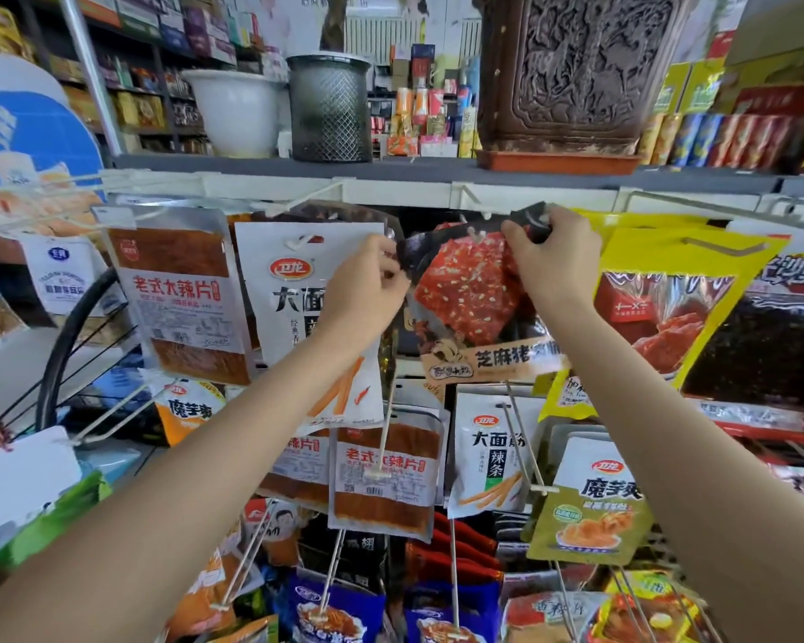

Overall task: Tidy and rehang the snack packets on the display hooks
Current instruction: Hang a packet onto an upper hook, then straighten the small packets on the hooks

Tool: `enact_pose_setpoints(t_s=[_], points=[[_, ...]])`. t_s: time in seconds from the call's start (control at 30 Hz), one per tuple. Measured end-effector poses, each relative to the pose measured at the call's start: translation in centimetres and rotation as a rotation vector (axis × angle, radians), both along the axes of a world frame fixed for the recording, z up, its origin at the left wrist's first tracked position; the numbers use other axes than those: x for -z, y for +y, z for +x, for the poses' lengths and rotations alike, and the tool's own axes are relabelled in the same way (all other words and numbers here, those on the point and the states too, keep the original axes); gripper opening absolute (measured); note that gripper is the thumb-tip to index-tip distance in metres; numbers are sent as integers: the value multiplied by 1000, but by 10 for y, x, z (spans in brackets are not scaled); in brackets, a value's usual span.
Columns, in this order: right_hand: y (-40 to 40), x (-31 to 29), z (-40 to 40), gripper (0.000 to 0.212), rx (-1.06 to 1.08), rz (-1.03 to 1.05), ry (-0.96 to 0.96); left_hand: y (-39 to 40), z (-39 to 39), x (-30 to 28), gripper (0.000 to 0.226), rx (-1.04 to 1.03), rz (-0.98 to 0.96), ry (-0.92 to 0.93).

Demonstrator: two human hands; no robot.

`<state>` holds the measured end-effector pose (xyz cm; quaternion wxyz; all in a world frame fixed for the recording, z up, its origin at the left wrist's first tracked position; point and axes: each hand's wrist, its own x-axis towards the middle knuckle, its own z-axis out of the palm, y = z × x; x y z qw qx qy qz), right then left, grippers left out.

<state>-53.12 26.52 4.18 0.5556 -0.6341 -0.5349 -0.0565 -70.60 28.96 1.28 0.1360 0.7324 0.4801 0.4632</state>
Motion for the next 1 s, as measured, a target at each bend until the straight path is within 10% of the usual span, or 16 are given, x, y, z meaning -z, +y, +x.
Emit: enact_pose_setpoints(t_s=[0.33, 0.53, 0.73, 1.0], points=[[-16, 46, -34, 29, 114, 334, -174, 14, -94, 48, 44, -268, 234, -342], [-23, 74, -87, 32, -291, -73, -361, 19, -108, 40, 21, -59, 50, -551], [-14, 58, -121, 61, -425, -479, 136, -32, -117, 23, 16, 258, 33, -433], [-34, 54, -134, 51, -821, -435, 790, -89, -113, 0, 24, 641, 84, -236]])
